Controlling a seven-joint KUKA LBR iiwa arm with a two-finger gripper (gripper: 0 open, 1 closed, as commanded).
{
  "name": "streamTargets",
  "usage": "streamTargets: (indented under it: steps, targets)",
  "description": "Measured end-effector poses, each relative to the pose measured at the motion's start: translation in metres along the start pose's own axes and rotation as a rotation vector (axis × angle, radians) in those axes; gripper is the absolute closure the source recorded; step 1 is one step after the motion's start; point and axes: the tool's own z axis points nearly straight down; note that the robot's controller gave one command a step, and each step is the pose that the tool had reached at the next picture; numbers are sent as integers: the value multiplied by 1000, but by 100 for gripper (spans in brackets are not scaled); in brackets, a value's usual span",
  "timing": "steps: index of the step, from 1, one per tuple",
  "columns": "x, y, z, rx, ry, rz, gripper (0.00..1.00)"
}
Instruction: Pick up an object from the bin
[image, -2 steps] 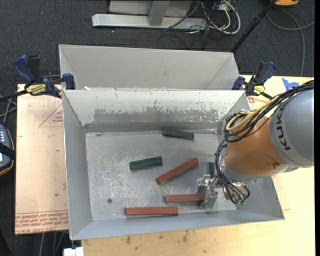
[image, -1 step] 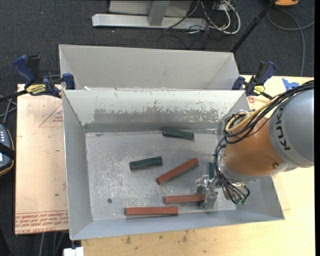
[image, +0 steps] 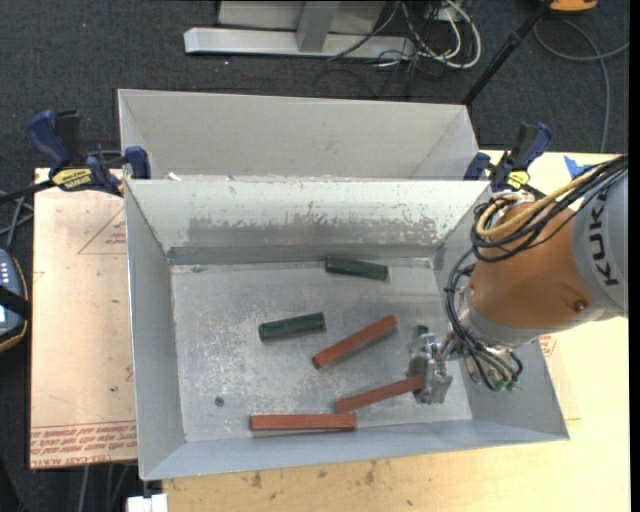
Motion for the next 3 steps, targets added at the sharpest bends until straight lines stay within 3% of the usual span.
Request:
streamTargets:
  steps: [1,2,3]
  targets:
    - [-34,-18,-12,6,-21,-15,100]
    - [-34,87,58,-2,-4,-463,0]
    - [-36,83,55,3,-8,-454,100]
